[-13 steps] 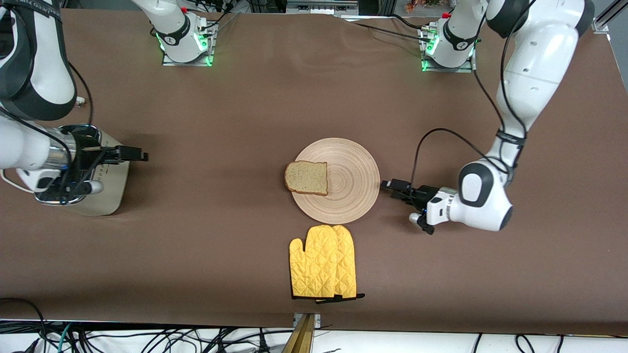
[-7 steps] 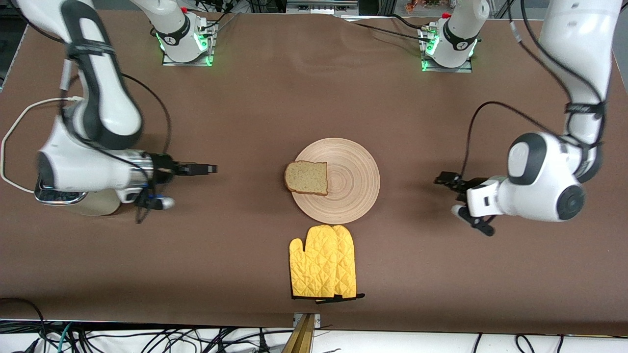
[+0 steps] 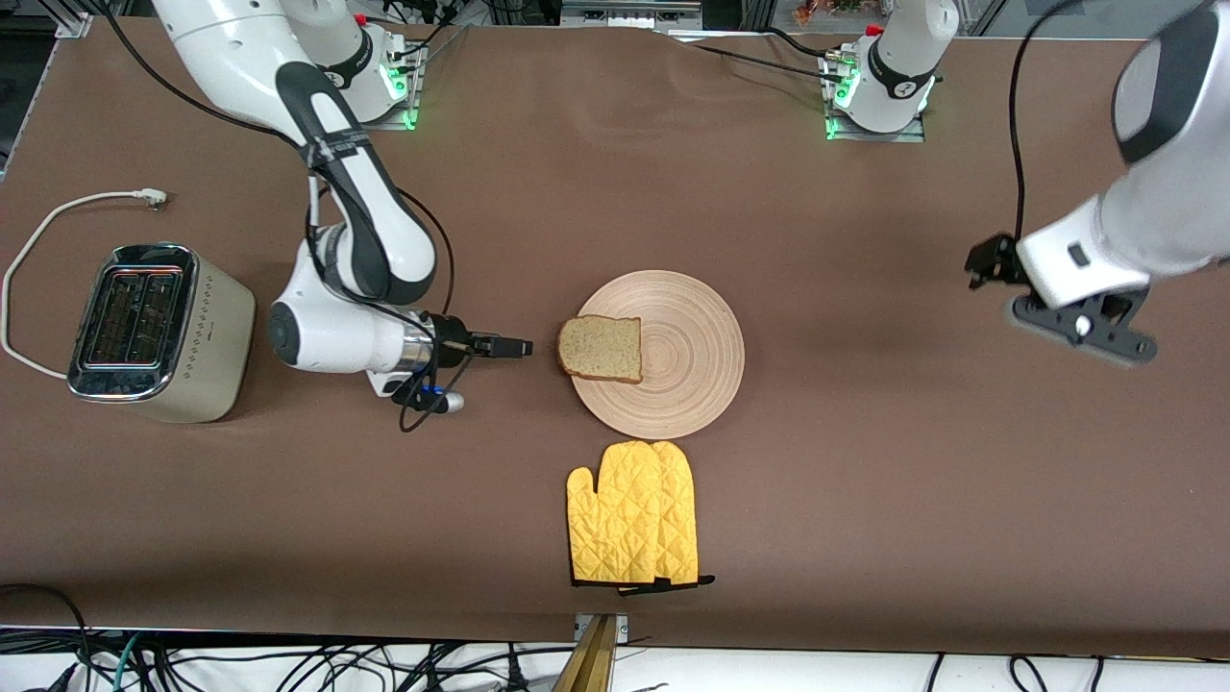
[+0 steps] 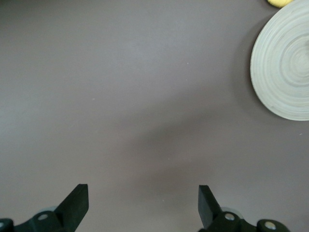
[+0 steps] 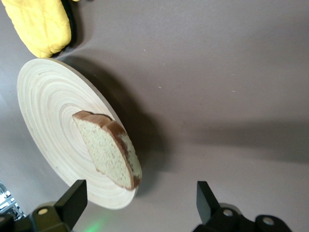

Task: Move plate and put bread in toaster
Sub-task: 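Release the plate with the left gripper while the right gripper reaches the bread, then grasp the bread slice edge with the right gripper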

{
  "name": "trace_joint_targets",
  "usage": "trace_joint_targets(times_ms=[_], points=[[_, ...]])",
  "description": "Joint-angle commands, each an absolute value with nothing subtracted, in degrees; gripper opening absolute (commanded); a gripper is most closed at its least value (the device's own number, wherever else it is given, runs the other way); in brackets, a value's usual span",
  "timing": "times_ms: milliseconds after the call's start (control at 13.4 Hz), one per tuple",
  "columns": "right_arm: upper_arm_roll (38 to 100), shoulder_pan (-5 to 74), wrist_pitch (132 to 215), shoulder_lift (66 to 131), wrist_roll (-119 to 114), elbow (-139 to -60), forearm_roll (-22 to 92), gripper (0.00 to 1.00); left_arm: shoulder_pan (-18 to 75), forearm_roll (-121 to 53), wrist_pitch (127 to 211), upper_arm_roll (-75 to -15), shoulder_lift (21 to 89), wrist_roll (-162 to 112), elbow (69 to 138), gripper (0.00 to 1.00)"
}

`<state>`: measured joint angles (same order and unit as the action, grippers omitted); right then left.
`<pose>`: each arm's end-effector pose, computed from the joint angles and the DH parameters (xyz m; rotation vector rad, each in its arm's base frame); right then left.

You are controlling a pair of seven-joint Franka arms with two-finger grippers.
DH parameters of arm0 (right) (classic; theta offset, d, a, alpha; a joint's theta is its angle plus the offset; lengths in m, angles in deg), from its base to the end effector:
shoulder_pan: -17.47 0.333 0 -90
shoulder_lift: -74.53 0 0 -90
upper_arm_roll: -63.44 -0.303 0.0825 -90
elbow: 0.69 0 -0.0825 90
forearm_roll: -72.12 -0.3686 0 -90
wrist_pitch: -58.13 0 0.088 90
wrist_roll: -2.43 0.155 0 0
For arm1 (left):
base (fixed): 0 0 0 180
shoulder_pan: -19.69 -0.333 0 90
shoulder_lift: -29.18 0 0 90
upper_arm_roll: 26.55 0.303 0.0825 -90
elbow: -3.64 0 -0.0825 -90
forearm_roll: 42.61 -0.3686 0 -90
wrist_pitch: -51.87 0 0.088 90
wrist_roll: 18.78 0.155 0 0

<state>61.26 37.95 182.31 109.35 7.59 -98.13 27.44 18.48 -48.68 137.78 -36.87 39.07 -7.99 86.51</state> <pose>0.5792 0.3002 0.2003 -2.5262 0.2543 0.3715 0.5704 -0.0669 0.5195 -3.0174 0.5259 0.1808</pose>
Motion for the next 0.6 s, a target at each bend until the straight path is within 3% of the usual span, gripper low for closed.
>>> trace_joint_targets(times_ms=[0, 149, 223, 521], points=[[61.7, 40.7, 185.4, 110.8, 8.1, -97.8, 23.5, 1.00, 18.7, -46.1, 145.2, -30.5, 32.4, -9.8, 93.0, 1.00], [61.7, 41.5, 185.9, 111.8, 8.1, -97.5, 22.9, 1.00, 18.8, -39.7, 150.1, -28.0, 27.5, -9.9, 101.3, 1.00], [61.6, 41.7, 186.5, 112.4, 8.1, -97.5, 22.9, 1.00, 18.9, -39.4, 150.2, -28.0, 27.3, -10.6, 102.2, 1.00], [61.6, 44.1, 190.7, 114.5, 8.1, -97.4, 22.9, 1.00, 19.0, -41.8, 149.2, -28.9, 30.2, -14.5, 99.2, 1.00]])
